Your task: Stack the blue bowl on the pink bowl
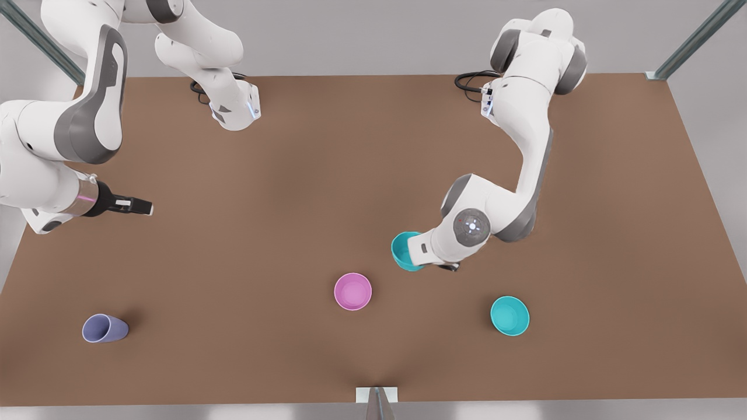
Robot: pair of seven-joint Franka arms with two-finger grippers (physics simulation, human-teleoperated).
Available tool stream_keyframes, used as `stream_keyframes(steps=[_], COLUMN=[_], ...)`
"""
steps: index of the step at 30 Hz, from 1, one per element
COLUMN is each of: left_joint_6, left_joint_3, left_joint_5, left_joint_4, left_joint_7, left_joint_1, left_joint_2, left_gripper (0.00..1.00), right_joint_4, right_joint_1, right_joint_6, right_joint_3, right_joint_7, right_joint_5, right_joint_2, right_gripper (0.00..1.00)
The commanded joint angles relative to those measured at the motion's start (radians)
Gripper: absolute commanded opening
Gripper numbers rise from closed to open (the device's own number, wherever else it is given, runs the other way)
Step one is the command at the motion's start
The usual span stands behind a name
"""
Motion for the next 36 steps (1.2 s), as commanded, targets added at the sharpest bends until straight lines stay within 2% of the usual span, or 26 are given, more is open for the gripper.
stream_keyframes(steps=[1, 3, 7, 10, 13, 19, 22, 36], left_joint_6=[0.081, 0.106, 0.176, 0.294, 0.374, 0.353, 0.356, 0.425], left_joint_3=[0.000, 0.002, -0.012, -0.015, -0.012, -0.026, -0.056, -0.059], left_joint_5=[-0.004, -0.004, -0.045, -0.047, -0.047, -0.120, -0.119, -0.120], left_joint_4=[0.048, 0.149, 0.232, 0.243, 0.242, 0.232, 0.234, 0.237], left_joint_7=[-0.774, -0.924, -1.276, -1.561, -1.659, -1.669, -1.667, -1.655], left_joint_1=[-0.030, -0.063, -0.110, -0.125, -0.122, -0.116, -0.115, -0.106], left_joint_2=[0.049, 0.130, 0.233, 0.250, 0.264, 0.296, 0.302, 0.348], left_gripper=[0.21, 0.21, 0.21, 0.21, 0.21, 0.21, 0.21, 0.21], right_joint_4=[0.000, -0.001, -0.001, -0.003, -0.012, -0.015, -0.015, -0.015], right_joint_1=[-0.001, -0.001, -0.001, 0.001, 0.001, 0.001, 0.001, 0.001], right_joint_6=[0.001, 0.001, -0.003, -0.006, -0.006, -0.004, -0.004, 0.002], right_joint_3=[-0.004, -0.005, -0.005, -0.004, -0.005, -0.005, -0.005, -0.007], right_joint_7=[-0.040, -0.043, -0.043, -0.043, -0.043, -0.043, -0.043, -0.043], right_joint_5=[-0.004, -0.012, -0.020, -0.017, -0.012, -0.012, -0.012, -0.004], right_joint_2=[-0.001, 0.005, 0.005, 0.005, 0.007, 0.008, 0.008, 0.022], right_gripper=[1.00, 1.00, 1.00, 1.00, 1.00, 1.00, 1.00, 1.00])
